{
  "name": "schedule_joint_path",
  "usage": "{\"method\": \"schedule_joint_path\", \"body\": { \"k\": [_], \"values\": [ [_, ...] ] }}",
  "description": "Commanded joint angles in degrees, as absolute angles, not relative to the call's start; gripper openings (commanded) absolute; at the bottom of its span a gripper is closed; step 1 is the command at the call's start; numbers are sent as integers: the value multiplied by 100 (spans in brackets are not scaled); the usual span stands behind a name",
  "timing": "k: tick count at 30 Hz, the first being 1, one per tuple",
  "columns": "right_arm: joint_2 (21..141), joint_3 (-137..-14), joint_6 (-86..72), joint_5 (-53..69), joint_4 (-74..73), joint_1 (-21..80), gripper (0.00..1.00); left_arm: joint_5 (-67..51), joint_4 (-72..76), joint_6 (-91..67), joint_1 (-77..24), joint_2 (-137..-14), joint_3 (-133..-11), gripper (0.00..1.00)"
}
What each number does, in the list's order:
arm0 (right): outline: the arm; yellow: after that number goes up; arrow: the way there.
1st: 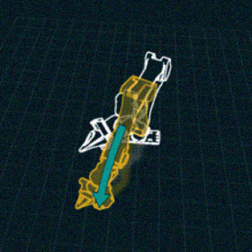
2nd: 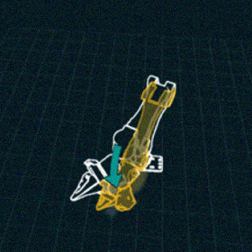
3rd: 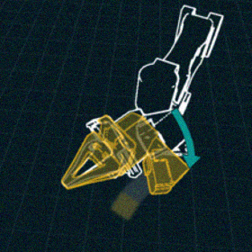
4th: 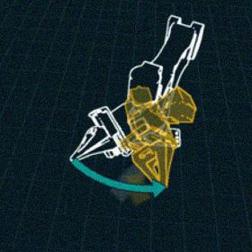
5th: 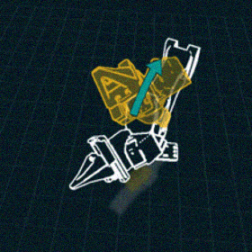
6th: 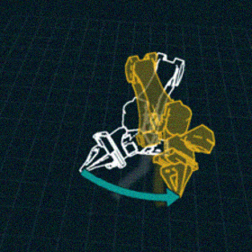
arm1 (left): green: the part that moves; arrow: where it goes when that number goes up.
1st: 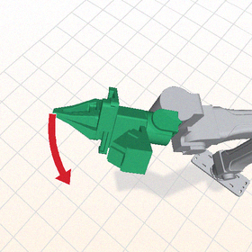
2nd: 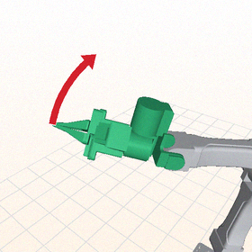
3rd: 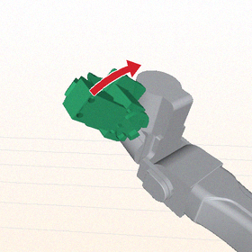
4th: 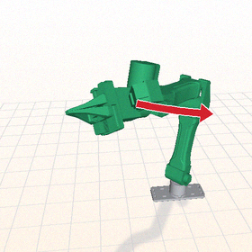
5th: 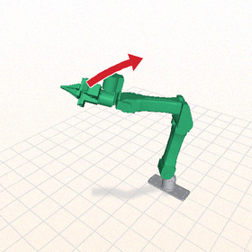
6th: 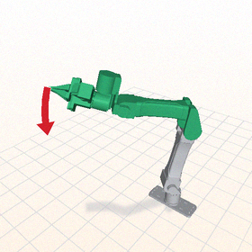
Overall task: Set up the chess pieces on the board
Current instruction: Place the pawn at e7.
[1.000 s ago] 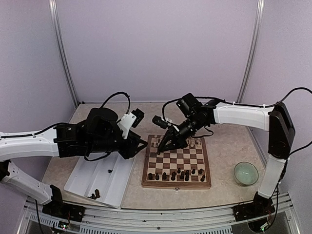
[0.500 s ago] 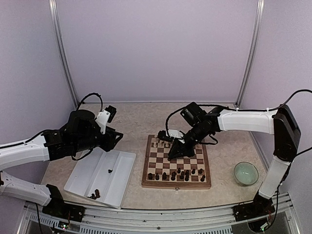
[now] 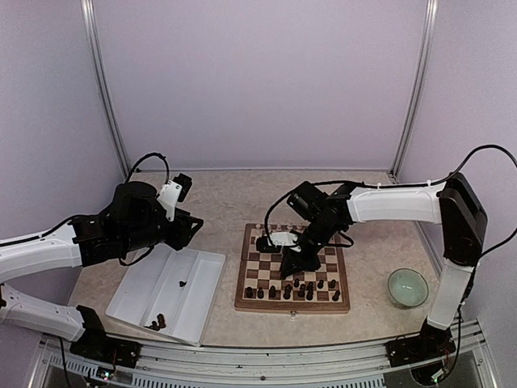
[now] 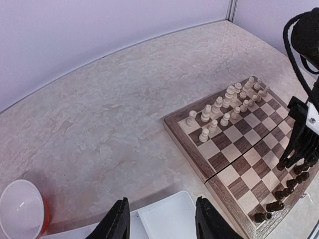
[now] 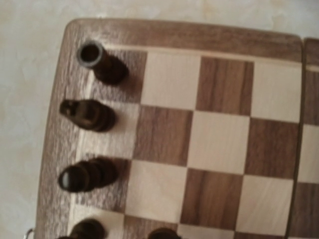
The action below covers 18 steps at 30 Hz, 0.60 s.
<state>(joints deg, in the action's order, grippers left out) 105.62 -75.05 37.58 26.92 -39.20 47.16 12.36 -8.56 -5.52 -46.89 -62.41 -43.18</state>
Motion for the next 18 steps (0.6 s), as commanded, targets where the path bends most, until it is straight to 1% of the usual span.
{"method": "schedule_joint_path", "body": {
  "k": [1,18],
  "values": [
    [10692,-7703,3954,2619,-4325,4757,8,1272,-838,-541,-4667,-6205,-4426,46],
    [10946,-7735,3937,2582,-4373,4869,9,1209,-871,-585,-4693,-6317,-4449,46]
  ]
}}
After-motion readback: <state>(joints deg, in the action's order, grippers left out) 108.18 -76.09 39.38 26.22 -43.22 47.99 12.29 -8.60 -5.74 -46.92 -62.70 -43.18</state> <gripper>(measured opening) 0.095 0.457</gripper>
